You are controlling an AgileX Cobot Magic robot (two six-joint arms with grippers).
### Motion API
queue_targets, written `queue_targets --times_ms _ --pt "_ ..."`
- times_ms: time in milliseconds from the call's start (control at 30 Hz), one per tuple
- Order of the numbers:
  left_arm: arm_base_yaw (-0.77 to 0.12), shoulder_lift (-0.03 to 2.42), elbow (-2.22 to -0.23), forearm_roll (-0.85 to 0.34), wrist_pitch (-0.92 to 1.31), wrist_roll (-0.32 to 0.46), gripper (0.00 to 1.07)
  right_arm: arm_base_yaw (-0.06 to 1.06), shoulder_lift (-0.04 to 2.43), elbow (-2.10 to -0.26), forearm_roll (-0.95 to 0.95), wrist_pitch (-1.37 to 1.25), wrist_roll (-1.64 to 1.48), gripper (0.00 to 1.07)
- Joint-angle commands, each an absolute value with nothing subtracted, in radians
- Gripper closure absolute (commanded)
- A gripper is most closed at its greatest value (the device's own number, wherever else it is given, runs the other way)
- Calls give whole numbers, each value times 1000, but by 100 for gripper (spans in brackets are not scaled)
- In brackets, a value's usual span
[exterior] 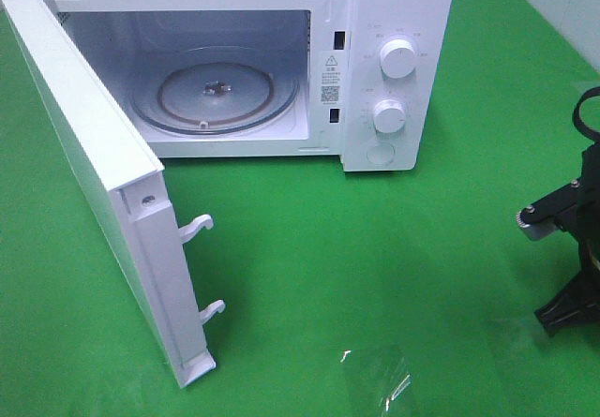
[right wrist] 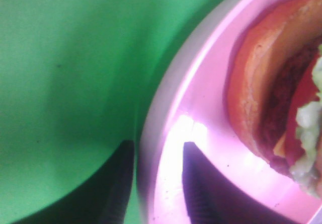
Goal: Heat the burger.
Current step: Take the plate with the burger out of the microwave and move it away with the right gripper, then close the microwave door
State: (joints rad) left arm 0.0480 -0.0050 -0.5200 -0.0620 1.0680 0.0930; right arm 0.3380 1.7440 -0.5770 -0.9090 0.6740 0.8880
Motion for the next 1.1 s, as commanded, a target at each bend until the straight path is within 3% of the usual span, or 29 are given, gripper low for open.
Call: queue_targets --times_ms 33,233,433,500,533,567,667,700,800,1100 --pt "52 -22 -517 -61 1071 93 9 340 1725 -581 -909 690 873 65" --pt "52 -22 -517 -61 1071 93 9 340 1600 -581 -843 660 837 63" --pt "52 -22 -517 -61 1071 93 9 340 1431 -581 -604 516 610 57" --pt "52 -22 -517 -61 1071 93 9 340 1321 -579 -446 471 417 41" --pt "52 -22 -517 -61 1071 93 9 340 1321 -579 -446 471 417 41" --pt "52 -22 -517 -61 1071 93 9 340 1269 -579 -385 490 348 31" --pt "52 -22 -517 -61 1071 93 9 340 1251 -579 -364 512 328 27" --pt "52 -22 -517 -61 1071 93 9 340 1209 -580 -329 572 297 20" --pt "52 -22 -517 -61 1071 93 9 340 1163 -580 -316 625 289 18" --pt "52 -22 -517 -61 1071 93 9 340 868 -580 -184 886 156 25"
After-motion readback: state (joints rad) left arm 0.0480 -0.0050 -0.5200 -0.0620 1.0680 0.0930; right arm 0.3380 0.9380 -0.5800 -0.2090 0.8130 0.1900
